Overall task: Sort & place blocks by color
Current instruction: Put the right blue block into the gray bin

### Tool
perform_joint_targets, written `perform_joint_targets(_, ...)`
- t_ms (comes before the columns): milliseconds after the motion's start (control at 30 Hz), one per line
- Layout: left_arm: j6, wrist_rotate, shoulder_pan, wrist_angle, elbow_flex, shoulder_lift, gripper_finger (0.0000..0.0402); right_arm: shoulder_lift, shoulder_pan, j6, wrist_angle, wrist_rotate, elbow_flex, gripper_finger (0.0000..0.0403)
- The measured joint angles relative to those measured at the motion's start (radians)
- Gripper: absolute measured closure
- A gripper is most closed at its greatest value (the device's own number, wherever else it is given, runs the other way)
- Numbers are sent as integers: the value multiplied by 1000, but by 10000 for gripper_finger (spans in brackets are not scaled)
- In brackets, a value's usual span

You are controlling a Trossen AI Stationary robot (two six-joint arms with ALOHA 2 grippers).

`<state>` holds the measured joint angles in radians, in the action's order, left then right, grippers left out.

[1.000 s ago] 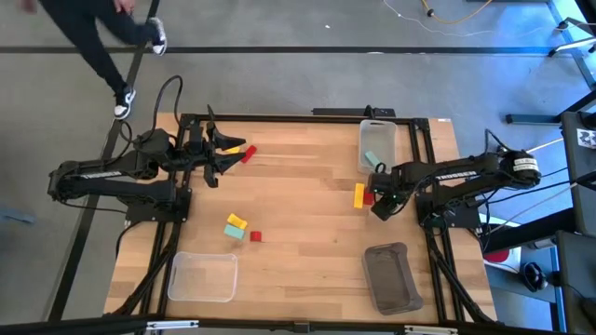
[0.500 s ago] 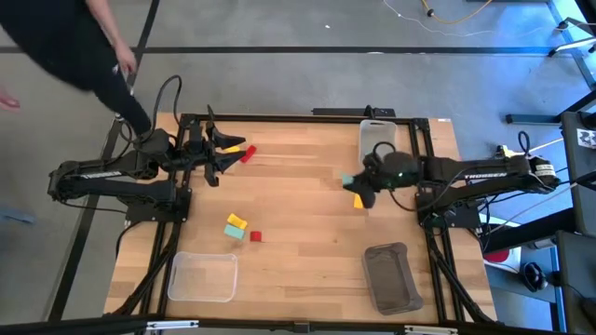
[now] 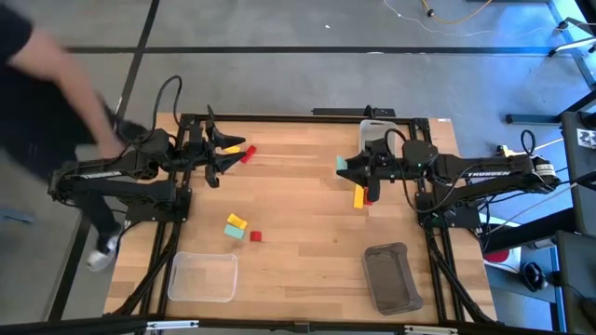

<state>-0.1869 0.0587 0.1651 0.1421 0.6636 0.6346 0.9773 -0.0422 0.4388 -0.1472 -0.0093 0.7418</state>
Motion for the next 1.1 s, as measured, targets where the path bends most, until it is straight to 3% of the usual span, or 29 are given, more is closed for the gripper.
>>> perform_joint_targets(367,-3,-1,0,0,0,0,200,1,0,24,8,1,0,271)
perform_joint_targets(500,-5,-1,0,0,0,0,200,1,-9,30,45,64,6,271)
perform_joint_targets(667,-5,-1,0,0,0,0,200,35,-111,8,442,153,182,271)
perform_joint_targets(867,-14,-1,0,0,0,0,200,181,-318,-85,933,247,412,271)
perform_joint_targets(1100,-14,3,0,0,0,0,200,367,-562,-54,1119,254,379,271)
